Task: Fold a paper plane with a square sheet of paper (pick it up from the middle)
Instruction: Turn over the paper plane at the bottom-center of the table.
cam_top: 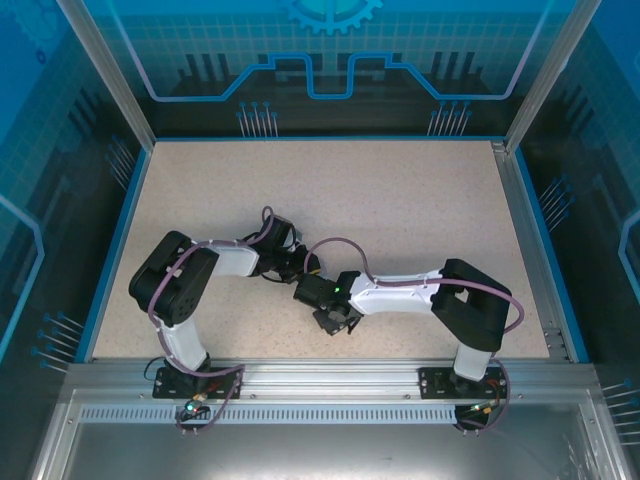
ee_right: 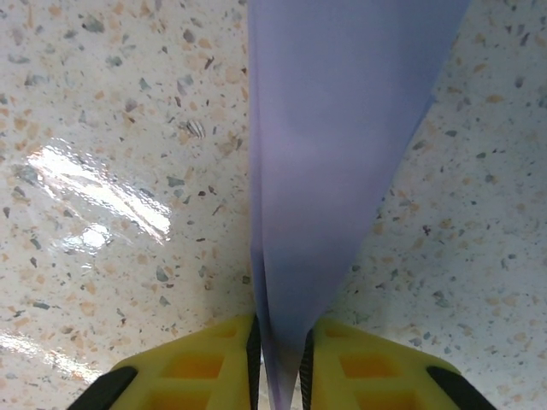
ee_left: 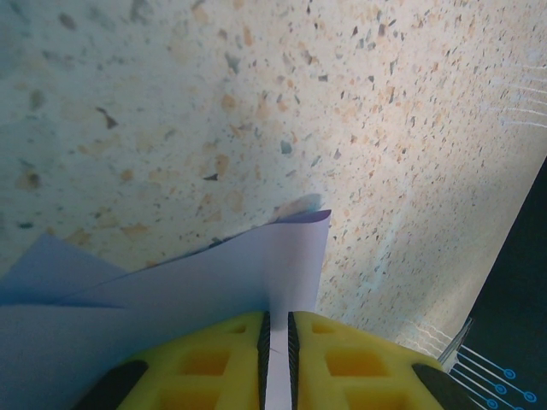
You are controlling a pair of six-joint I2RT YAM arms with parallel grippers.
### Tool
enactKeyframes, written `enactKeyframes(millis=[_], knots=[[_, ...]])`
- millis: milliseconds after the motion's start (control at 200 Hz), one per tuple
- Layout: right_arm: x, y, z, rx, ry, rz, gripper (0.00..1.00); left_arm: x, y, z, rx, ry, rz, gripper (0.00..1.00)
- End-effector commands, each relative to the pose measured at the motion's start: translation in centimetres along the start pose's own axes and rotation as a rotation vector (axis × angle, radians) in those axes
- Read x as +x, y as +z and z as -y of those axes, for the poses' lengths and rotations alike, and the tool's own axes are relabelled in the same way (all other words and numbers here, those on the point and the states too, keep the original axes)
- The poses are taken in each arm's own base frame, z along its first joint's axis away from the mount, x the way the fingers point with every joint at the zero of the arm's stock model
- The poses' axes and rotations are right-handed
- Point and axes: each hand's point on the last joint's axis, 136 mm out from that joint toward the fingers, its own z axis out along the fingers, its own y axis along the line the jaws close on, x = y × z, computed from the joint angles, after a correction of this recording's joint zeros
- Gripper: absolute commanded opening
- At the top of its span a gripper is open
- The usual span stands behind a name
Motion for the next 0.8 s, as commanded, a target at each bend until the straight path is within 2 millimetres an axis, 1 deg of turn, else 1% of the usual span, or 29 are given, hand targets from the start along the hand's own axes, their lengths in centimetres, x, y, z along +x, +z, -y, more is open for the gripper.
enactKeyframes(millis=[0, 40, 180, 250, 310, 375, 430, 450, 455, 480, 575, 635, 685, 750, 795], knots=[[1.5, 0.6, 0.7, 0.054, 0.000, -0.045, 0.17, 1.2, 0.0, -4.1, -0.129, -0.070, -0.024, 0.19], [1.4, 0.5, 0.8, 0.054, 0.006, -0.036, 0.16, 1.2, 0.0, -4.1, -0.129, -0.069, -0.023, 0.19], [1.4, 0.1, 0.8, 0.041, 0.007, -0.022, 0.16, 1.2, -0.2, -3.9, -0.121, -0.065, -0.021, 0.19], [1.3, -0.3, 1.0, 0.038, 0.017, -0.007, 0.24, 1.1, -0.3, -3.5, -0.110, -0.060, -0.018, 0.20], [1.1, -0.8, 1.2, 0.016, 0.034, 0.016, 0.28, 1.0, -0.4, -3.2, -0.097, -0.054, -0.014, 0.21], [0.7, -1.8, 1.6, -0.024, 0.076, 0.066, 0.35, 0.9, -0.7, -2.4, -0.074, -0.041, -0.011, 0.23], [0.3, -2.8, 2.1, -0.079, 0.111, 0.116, 0.38, 0.8, -1.1, -1.5, -0.047, -0.024, -0.002, 0.25], [-0.4, -3.5, 2.0, -0.110, 0.128, 0.150, 0.40, 0.7, -1.3, -1.1, -0.036, -0.018, 0.001, 0.26], [-0.2, -3.4, 2.2, -0.111, 0.131, 0.148, 0.40, 0.7, -1.3, -1.0, -0.034, -0.016, 0.001, 0.26], [0.1, -3.5, 2.6, -0.133, 0.149, 0.162, 0.42, 0.6, -1.6, -0.6, -0.022, -0.008, 0.007, 0.28], [-0.6, -4.8, 3.7, -0.274, 0.252, 0.250, 0.50, 0.3, -2.8, 1.3, 0.008, 0.020, 0.032, 0.39], [-0.7, -4.6, 5.2, -0.335, 0.343, 0.275, 0.53, 0.2, -3.6, 2.2, 0.012, 0.040, 0.044, 0.42], [-0.7, -4.4, 6.4, -0.377, 0.413, 0.286, 0.54, 0.1, -4.4, 2.8, 0.004, 0.050, 0.059, 0.49], [-0.8, -4.3, 7.4, -0.419, 0.462, 0.302, 0.54, 0.2, -5.4, 2.9, -0.034, 0.049, 0.072, 0.56], [-0.8, -4.3, 8.1, -0.421, 0.489, 0.314, 0.55, 0.3, -6.2, 2.3, -0.102, 0.041, 0.088, 0.61]])
